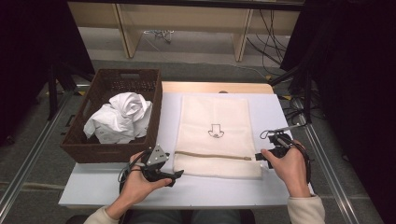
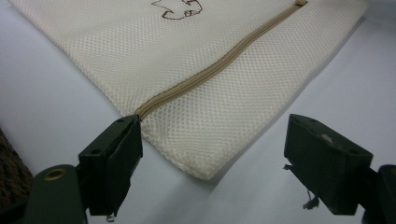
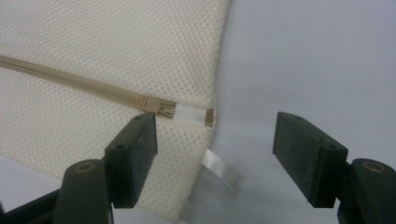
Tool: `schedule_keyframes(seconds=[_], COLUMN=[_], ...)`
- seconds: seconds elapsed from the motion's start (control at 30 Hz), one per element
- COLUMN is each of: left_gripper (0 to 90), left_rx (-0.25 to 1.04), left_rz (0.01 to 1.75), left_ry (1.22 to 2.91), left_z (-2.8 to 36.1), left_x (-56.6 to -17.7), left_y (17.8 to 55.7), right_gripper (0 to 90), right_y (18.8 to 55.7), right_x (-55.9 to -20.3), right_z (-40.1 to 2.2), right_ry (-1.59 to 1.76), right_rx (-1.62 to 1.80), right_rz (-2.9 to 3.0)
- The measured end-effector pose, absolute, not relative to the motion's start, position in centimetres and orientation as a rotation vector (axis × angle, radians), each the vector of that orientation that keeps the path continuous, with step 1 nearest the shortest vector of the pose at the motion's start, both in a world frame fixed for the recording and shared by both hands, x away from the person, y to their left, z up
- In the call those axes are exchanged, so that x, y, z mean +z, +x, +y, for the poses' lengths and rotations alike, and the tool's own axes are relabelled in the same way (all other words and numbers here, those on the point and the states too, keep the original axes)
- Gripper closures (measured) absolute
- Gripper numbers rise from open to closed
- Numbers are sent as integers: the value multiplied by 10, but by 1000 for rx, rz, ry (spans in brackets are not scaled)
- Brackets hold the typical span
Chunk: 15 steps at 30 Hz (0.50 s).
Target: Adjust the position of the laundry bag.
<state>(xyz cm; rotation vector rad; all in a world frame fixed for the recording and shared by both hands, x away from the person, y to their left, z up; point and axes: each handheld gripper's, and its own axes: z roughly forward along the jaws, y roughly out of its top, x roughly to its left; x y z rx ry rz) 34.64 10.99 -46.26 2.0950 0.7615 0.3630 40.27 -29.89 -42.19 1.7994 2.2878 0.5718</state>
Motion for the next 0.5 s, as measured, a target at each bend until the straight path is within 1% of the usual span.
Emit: schedule_keyframes(seconds=[0.07, 0.1, 0.17, 0.23, 0.27, 0.33, 0.5], left_gripper=[200, 210, 237, 241, 245, 249, 261], left_rx=[358, 354, 334, 337, 358, 325, 330], left_rz=[792, 765, 793, 785, 771, 803, 811], left_ry=[2080, 2094, 2093, 2109, 2118, 2104, 2147], left_z=[108, 109, 108, 109, 109, 107, 107], left_x=[-464, -464, -465, -464, -464, -466, -466], left_y=[346, 348, 347, 349, 350, 349, 350], right_gripper=[320, 320, 322, 324, 325, 326, 335], right_y=[404, 404, 402, 404, 404, 403, 402], right_x=[-423, -424, -421, -422, -422, -421, -421], right_z=[-296, -296, -295, -293, -293, -291, -288], right_ry=[1846, 1834, 1894, 1936, 1937, 1950, 1982], right_rx=[587, 587, 530, 538, 538, 530, 496], right_rz=[2260, 2266, 2295, 2271, 2273, 2273, 2274])
